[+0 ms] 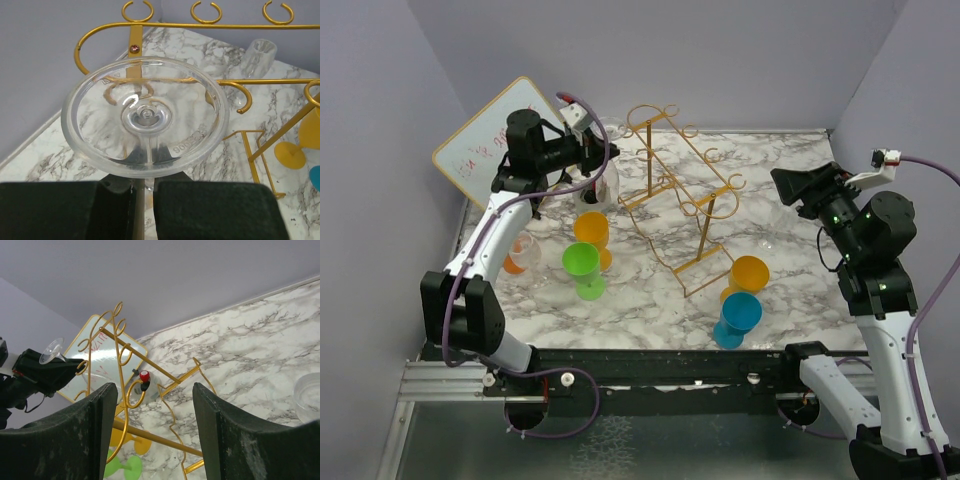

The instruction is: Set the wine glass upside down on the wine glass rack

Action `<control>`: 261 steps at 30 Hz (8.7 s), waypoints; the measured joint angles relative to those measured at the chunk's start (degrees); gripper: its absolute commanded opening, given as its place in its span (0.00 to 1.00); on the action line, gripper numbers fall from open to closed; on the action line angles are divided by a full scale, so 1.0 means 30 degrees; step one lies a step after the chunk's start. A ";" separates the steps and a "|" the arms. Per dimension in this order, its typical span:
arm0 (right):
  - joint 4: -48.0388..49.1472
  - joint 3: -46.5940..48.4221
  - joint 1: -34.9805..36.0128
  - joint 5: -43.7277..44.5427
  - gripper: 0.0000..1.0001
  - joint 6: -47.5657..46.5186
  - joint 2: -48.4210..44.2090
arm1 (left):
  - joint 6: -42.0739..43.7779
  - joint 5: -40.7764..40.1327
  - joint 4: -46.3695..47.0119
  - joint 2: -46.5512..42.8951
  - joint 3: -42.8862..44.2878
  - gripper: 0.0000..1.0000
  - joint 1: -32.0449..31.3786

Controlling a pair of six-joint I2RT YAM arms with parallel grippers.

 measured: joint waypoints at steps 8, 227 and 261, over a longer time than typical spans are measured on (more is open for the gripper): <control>-0.0044 0.0000 0.0007 0.0007 0.66 -0.0022 0.0007 | 0.2193 -0.0510 -0.1282 0.1107 0.1158 0.00 -0.0517; 1.1897 -0.2973 0.0168 -0.3650 0.01 0.6193 -0.2390 | -1.9985 -1.4928 0.9194 -0.4189 -0.1027 0.83 -1.3253; 1.4724 -0.3519 0.0168 -0.5799 0.01 0.6513 -0.2849 | -1.8003 -1.9832 1.6881 -0.0415 0.0262 0.37 -1.7180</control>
